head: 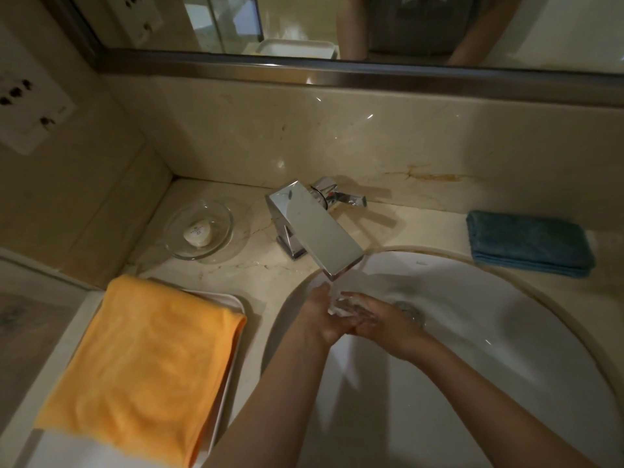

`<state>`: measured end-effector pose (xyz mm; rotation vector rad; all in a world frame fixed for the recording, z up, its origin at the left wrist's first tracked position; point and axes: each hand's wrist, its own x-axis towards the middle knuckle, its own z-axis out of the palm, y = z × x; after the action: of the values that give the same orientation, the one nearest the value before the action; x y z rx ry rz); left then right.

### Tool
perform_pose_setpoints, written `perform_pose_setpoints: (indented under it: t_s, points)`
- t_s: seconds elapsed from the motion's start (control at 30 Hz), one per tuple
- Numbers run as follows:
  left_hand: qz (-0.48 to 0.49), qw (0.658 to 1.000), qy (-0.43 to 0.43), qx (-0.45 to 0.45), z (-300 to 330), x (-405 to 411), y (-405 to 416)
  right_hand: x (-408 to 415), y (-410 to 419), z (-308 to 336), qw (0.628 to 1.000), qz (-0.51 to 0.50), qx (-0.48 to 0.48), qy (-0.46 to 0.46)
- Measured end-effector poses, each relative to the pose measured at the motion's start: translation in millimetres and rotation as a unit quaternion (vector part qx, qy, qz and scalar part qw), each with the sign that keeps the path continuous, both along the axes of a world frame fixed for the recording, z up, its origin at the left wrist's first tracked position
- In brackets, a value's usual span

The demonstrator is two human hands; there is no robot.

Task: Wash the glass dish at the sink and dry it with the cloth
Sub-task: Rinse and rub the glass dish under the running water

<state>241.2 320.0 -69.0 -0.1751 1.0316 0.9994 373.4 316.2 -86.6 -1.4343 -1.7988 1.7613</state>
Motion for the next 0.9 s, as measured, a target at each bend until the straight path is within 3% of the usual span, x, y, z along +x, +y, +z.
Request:
perform_pose_setpoints:
  t_s: [0.07, 0.13, 0.2, 0.27, 0.33, 0.4, 0.5, 0.73, 0.9]
  points:
    - [-0.039, 0.999, 0.013, 0.014, 3, -5, -3, 0, 5, 1, 1.0, -0.014, -0.027, -0.004]
    - [-0.136, 0.989, 0.066, -0.007, 5, -10, -7, 3, 10, 4, 0.995, -0.042, -0.086, 0.018]
    - [-0.217, 0.952, 0.215, -0.026, 1, -14, -12, 6, 15, 4, 0.979, -0.085, -0.168, 0.081]
    - [-0.269, 0.893, 0.36, 0.019, -6, -17, -15, 7, 17, 0, 0.953, -0.131, -0.233, 0.143]
    - [-0.257, 0.864, 0.426, 0.082, -17, -18, -15, 6, 18, -4, 0.942, -0.154, -0.246, 0.168]
    - [-0.242, 0.856, 0.444, 0.106, -19, -18, -14, 5, 17, -6, 0.934, -0.161, -0.253, 0.194]
    - [-0.242, 0.877, 0.398, 0.118, -17, -22, -15, 10, 14, -12, 0.914, -0.184, -0.288, 0.22]
    - [-0.165, 0.966, 0.115, 0.164, -18, -28, -22, 1, 5, -18, 0.89, -0.222, -0.313, 0.246]
    - [-0.163, 0.969, 0.083, 0.165, -16, -24, -25, -4, 2, -14, 0.888, -0.235, -0.317, 0.236]
